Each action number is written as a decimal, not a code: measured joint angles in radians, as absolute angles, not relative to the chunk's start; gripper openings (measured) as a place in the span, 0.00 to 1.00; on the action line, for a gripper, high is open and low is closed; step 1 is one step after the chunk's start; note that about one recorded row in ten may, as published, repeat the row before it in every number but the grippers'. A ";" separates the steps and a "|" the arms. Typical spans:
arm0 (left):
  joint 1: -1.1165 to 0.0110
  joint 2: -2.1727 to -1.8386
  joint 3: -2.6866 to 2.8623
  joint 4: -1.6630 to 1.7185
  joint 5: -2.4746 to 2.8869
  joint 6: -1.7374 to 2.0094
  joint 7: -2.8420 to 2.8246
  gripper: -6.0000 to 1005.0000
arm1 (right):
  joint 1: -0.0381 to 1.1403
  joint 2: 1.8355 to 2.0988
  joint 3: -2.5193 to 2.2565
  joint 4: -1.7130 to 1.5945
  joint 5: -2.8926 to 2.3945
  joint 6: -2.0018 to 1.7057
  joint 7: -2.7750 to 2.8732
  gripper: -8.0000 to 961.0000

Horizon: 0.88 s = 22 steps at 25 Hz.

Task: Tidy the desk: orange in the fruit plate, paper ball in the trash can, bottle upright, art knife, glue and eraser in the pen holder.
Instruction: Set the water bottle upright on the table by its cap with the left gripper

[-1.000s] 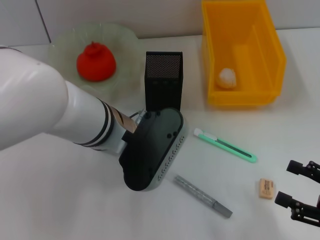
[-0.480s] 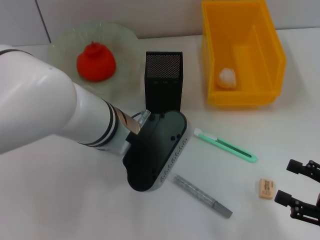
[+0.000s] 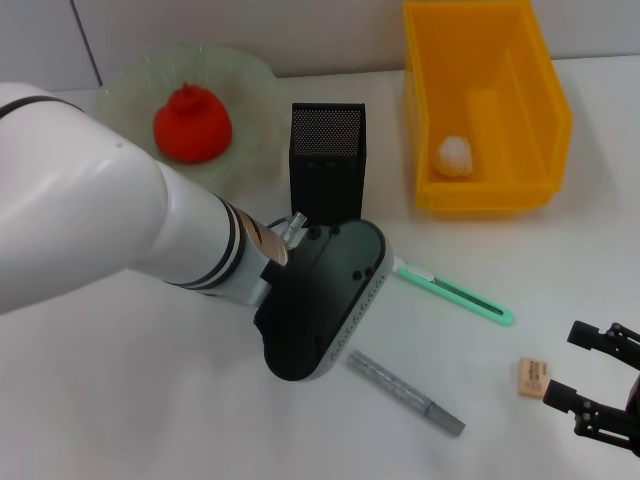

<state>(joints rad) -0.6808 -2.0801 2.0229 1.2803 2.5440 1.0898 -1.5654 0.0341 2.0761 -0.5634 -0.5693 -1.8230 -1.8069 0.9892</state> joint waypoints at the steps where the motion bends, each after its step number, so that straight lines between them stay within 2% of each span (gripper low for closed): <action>1: -0.680 -2.080 2.017 1.290 2.544 1.099 -1.577 0.45 | 0.035 2.076 -0.563 -0.569 -1.824 -1.807 0.989 0.87; 19: -0.593 -2.071 1.710 1.446 2.422 1.325 -1.595 0.44 | 0.044 2.076 -0.563 -0.571 -1.826 -1.807 0.990 0.87; 22: -0.551 -2.071 1.649 1.488 2.378 1.351 -1.594 0.44 | 0.050 2.076 -0.563 -0.570 -1.826 -1.807 0.991 0.87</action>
